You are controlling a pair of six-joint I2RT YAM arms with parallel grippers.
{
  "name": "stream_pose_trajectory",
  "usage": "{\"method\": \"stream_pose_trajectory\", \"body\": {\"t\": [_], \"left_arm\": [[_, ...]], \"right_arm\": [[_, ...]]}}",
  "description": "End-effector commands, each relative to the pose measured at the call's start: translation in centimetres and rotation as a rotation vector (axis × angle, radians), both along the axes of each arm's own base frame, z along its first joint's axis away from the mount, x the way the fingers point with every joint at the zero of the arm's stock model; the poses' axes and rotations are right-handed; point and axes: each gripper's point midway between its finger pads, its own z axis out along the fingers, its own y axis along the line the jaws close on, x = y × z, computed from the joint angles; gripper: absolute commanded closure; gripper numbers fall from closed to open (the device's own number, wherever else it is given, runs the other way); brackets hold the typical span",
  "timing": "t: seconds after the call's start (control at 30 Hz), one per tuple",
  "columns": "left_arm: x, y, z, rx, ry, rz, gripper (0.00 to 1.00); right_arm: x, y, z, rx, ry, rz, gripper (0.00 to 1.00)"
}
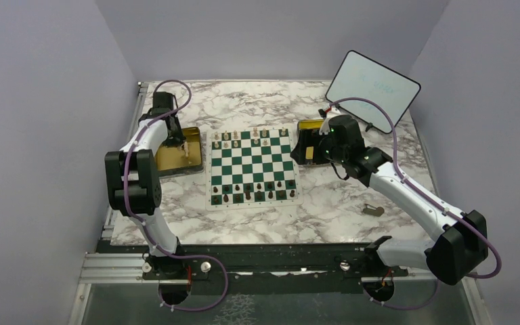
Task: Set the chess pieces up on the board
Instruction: Pick up the chess piece from the storage box, then place the chess piece on the chessboard.
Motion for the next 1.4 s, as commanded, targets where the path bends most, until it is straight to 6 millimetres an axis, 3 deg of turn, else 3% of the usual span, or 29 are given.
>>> {"method": "stream_pose_trajectory", "body": {"t": [0.0,0.3,0.5,0.6,0.9,1.37], "left_arm": [[1.1,-0.5,4.8,-0.029,-0.104,-0.029,0.88],[1.5,-2.1,8.2,-0.058,-0.175,-0.066,0.88],[1.7,-5.0,9.5,-0.092,-0.185,-0.146,0.88],[1.7,-8.1,9.7,-0.084,-0.185,-0.221,0.88],[2.0,-15.7,7.9,-0.091,-0.137,-0.369,0.88],[3.4,-23.2,4.8,-0.027,-0.103,-0.472,0.88]], "right_arm": [[-0.1,-0.2,0.7,0.01,-0.021,0.0,0.0],[-0.1,-0.3,0.7,0.012,-0.019,-0.001,0.0],[-0.2,-0.2,0.6,0.013,-0.016,0.001,0.0],[-0.3,-0.2,0.4,0.017,-0.011,0.002,0.0],[-0.4,-0.5,0.2,0.005,-0.009,-0.005,0.0],[-0.2,-0.6,0.5,-0.005,-0.019,-0.007,0.0]]}}
